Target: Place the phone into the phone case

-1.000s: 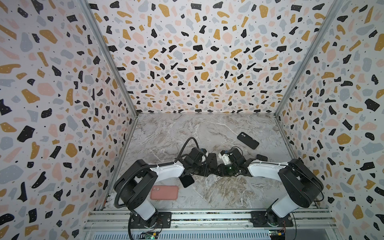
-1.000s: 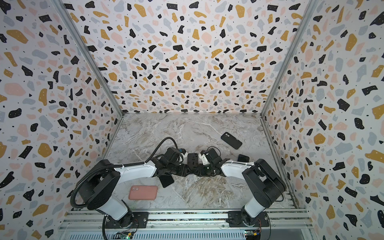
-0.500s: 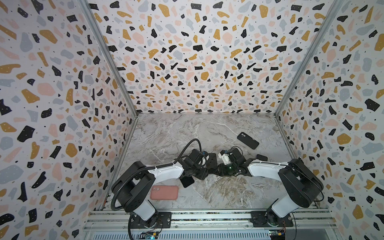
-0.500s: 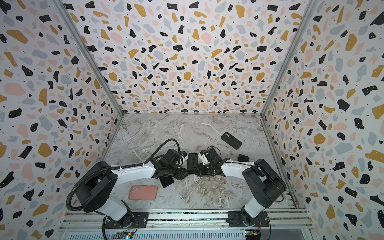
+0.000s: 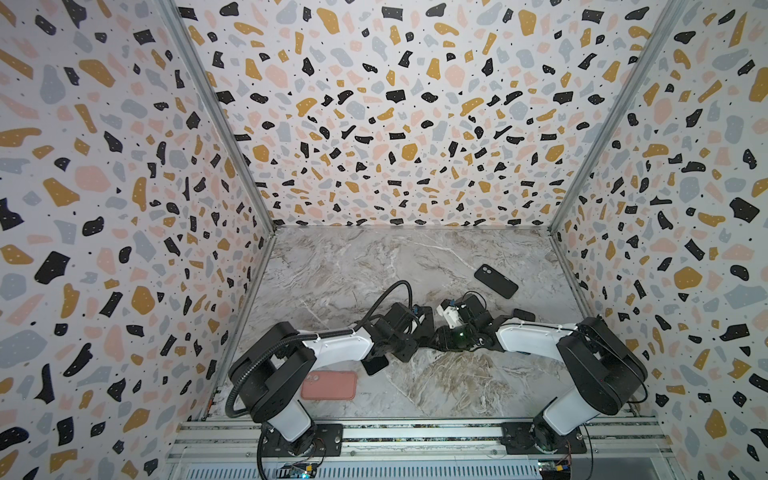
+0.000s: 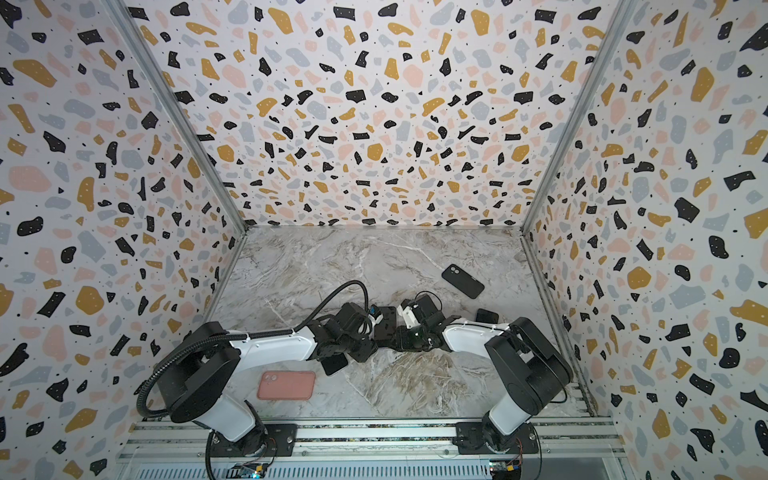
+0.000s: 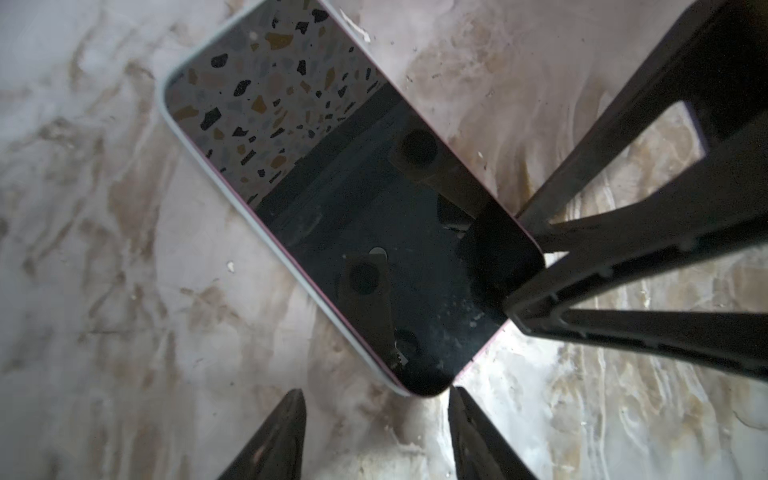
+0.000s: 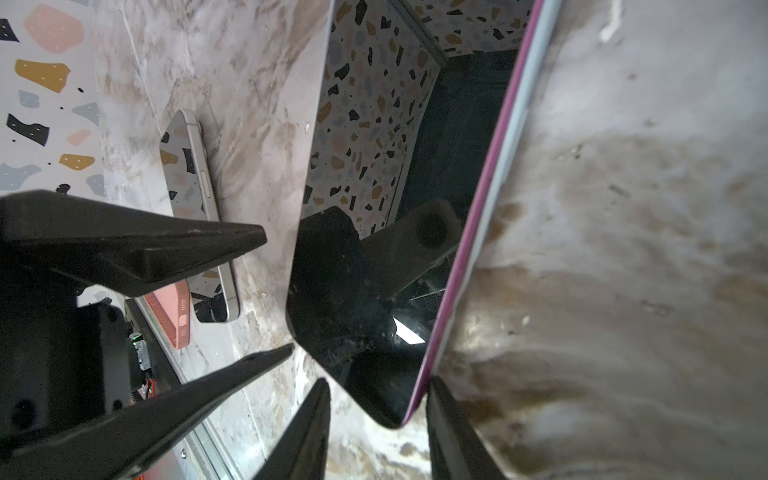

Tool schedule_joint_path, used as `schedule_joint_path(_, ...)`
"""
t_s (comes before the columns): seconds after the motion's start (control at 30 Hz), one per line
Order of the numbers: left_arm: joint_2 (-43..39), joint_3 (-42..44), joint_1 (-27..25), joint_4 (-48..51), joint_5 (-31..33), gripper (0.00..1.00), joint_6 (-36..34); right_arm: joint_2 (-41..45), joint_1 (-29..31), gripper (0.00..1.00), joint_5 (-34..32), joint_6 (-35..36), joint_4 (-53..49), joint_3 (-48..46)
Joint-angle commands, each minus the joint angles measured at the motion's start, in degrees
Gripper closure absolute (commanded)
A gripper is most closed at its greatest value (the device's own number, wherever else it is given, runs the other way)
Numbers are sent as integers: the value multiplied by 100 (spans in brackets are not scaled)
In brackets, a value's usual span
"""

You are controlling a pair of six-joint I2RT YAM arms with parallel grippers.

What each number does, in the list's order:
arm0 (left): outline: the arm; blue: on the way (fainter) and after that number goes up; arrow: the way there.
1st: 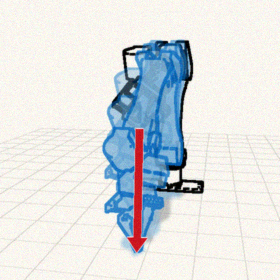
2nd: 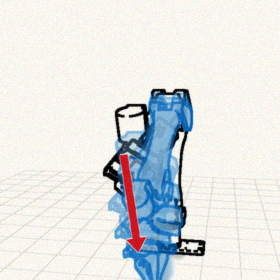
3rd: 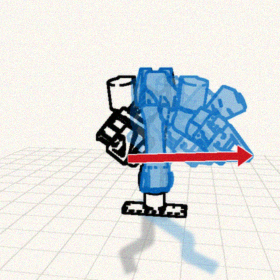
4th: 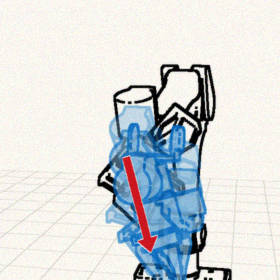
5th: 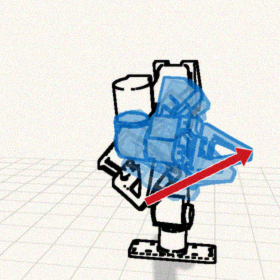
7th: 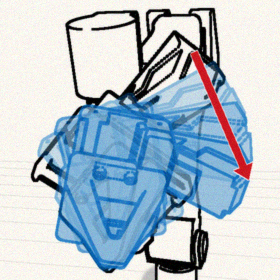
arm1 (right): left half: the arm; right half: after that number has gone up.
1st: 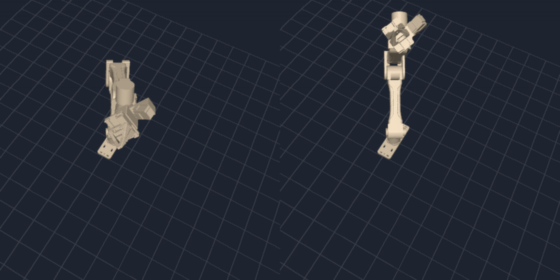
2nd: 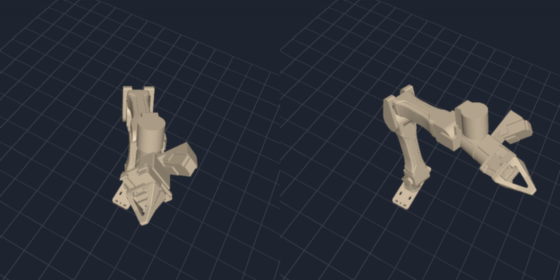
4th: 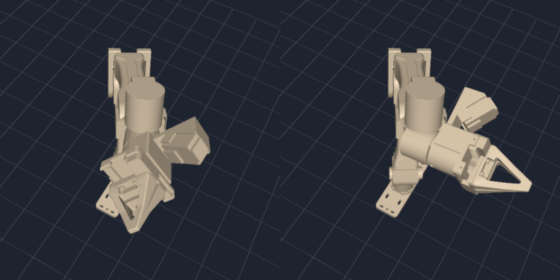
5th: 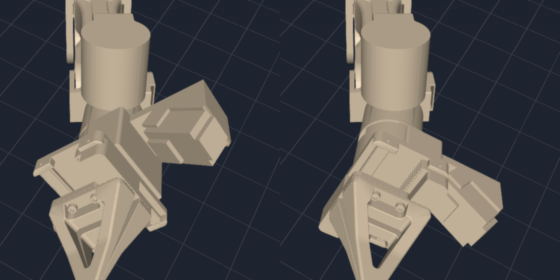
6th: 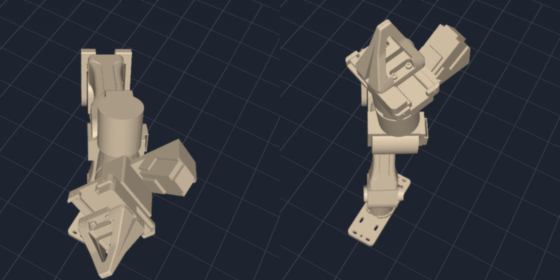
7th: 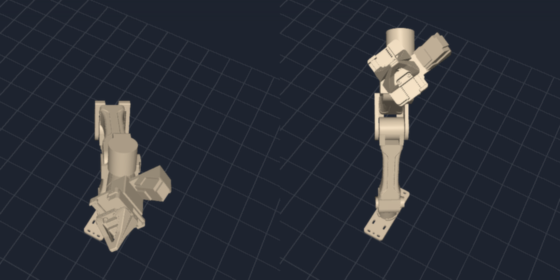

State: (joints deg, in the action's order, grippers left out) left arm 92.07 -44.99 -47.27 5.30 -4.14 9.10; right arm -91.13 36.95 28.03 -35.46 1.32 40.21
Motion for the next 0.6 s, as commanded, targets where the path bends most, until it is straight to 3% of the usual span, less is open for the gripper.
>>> schedule_joint_path(0.0, 161, -151, -4, -239, 51, 45, -114, 96, -21, 60, 87, 92, -51, 200)
schedule_joint_path(0.57, 266, -98, -271, -184, -98, 43, -286, 63, -12, 60, 133, 11, 43, 216)
